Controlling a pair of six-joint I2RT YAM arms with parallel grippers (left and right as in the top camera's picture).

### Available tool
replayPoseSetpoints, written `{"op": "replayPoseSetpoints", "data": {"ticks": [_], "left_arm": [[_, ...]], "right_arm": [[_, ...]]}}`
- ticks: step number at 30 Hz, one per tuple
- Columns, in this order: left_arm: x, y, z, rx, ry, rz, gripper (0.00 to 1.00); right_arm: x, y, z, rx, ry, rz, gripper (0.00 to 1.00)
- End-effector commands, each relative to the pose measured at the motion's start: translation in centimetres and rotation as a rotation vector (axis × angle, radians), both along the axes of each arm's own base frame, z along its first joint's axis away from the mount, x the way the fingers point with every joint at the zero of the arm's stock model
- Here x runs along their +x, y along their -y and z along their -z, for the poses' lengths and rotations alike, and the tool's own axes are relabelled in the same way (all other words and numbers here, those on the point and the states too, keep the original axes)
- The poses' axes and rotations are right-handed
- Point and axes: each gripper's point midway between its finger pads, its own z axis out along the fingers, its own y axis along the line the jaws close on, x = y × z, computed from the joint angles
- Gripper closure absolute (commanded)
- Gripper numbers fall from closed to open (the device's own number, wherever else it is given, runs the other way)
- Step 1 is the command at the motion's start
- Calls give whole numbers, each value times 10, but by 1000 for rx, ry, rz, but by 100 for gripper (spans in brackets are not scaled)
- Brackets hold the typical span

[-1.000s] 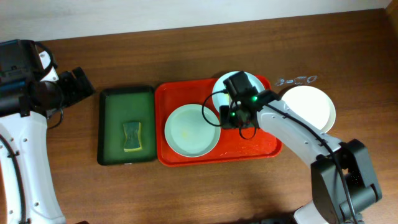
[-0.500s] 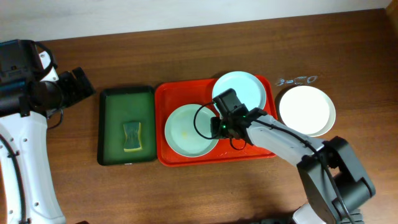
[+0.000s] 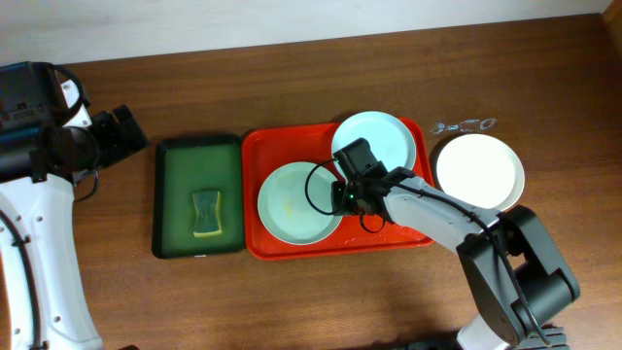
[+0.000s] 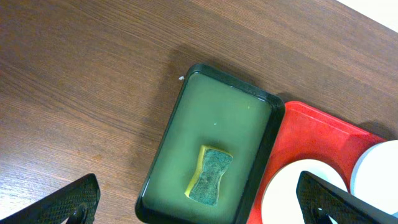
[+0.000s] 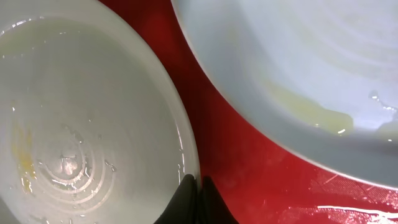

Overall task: Clean dirty plates on tray and stack at the side
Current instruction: 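Grasp the sponge again with the left gripper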

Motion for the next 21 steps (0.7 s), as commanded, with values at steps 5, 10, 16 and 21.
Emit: {"op": "replayPoseSetpoints", "data": {"ticks": [5,10,16,21], "left_arm": [[0,0,-2,-7,6,-8,1],[7,-1,-6,-2,36,-7,1],[-10,10,4,-49,-41,16,1],[-23,52,28,-23,-160,221,14]], "right_arm": [[-5,5,4,-22,-28,4,96],[-14,9,7,-40,-64,4,96],[-15,9,8,-42,-69,1,96],[-16,10,8,-44,-73,2,96]]}}
